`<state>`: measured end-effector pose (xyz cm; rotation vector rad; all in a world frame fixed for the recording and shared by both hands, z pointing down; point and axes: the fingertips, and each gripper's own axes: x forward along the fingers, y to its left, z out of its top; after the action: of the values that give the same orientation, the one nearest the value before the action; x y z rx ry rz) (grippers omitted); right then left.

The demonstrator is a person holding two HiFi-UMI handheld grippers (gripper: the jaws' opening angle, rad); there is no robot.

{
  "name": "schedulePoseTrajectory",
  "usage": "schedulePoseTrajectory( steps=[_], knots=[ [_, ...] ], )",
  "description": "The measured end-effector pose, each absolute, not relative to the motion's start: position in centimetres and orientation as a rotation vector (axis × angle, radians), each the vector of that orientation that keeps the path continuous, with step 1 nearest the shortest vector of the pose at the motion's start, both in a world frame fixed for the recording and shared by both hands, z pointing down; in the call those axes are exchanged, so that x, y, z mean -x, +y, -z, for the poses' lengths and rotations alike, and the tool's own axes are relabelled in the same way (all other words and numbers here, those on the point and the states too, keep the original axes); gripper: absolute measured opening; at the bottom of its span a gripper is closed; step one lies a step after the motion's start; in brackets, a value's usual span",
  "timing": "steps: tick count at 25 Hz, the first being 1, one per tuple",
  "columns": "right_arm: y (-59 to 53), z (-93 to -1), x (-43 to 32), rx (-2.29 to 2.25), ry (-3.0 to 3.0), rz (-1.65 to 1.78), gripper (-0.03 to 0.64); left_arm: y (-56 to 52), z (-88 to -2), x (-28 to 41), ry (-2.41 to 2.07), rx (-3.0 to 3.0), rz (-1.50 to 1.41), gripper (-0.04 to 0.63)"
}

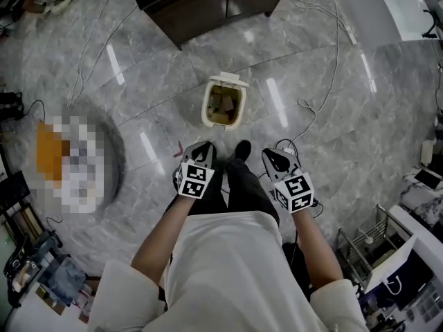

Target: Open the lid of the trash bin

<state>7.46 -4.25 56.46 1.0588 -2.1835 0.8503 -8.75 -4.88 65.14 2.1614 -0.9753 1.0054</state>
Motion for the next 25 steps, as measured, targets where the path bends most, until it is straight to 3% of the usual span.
schedulePoseTrajectory(
  steps=[25],
  knots=[
    [-7.5,-44.6,-9.0,-1.137,-2.309,-0.528,0.037,-7.4,-46.2,13.3,-1.169,-2.33,-0.671,0.02]
  ],
)
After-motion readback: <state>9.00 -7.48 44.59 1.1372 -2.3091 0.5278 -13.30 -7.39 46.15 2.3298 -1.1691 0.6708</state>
